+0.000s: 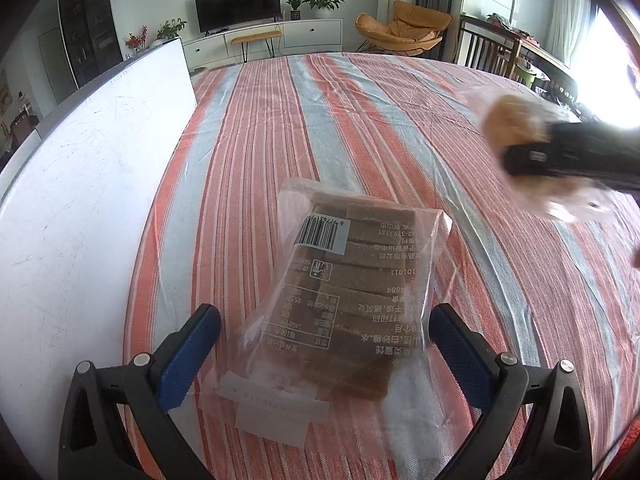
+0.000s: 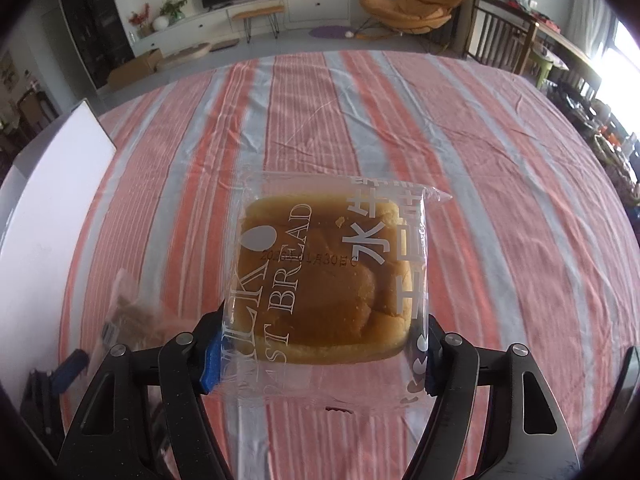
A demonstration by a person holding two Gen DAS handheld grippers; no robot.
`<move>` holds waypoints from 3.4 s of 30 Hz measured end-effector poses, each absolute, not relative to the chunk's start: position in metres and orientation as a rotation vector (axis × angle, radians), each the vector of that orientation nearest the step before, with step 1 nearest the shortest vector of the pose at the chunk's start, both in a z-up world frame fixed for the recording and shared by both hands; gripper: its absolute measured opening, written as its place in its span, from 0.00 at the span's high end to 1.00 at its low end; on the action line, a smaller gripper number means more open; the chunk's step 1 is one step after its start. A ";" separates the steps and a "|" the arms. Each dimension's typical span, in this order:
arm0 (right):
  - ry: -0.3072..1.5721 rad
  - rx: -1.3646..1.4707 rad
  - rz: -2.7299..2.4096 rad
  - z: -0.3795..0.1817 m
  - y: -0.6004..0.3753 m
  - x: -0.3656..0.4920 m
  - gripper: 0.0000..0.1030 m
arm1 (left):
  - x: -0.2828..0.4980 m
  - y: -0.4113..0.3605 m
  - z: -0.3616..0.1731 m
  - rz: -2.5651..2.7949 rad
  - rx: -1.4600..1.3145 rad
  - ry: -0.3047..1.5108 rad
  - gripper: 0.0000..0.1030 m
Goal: Organize snacks
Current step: 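Grasp the Milk Toast Bread pack with the right gripper, then hold the bread slices bag with the left gripper while the right holds the milk bread, then lift the bread slices bag with the left gripper while the right lifts the milk bread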
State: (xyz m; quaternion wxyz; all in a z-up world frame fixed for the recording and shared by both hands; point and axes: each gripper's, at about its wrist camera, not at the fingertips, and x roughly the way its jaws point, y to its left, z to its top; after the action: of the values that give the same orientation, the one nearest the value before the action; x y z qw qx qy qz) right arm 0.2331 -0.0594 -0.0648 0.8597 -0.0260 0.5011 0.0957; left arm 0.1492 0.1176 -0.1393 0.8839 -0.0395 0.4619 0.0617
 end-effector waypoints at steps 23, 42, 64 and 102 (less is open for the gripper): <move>0.934 -0.041 0.064 -0.110 -0.100 0.105 0.09 | 0.150 0.119 -0.139 0.128 -0.082 0.961 0.00; 0.932 -0.043 0.062 -0.112 -0.098 0.102 0.09 | 0.150 0.118 -0.139 0.127 -0.081 0.961 0.00; 1.035 -0.047 0.091 -0.107 -0.099 0.108 0.10 | 0.149 0.118 -0.139 0.124 -0.081 0.962 0.00; 1.137 0.074 0.194 -0.068 -0.141 0.090 0.30 | 0.108 0.103 -0.112 -0.081 -0.008 1.042 0.47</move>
State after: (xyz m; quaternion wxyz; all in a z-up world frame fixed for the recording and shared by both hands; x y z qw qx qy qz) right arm 0.0900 -0.1406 -0.0681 0.8375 0.0350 0.5376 0.0915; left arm 0.1082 0.1032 -0.1117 0.8665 -0.0036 0.4977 -0.0386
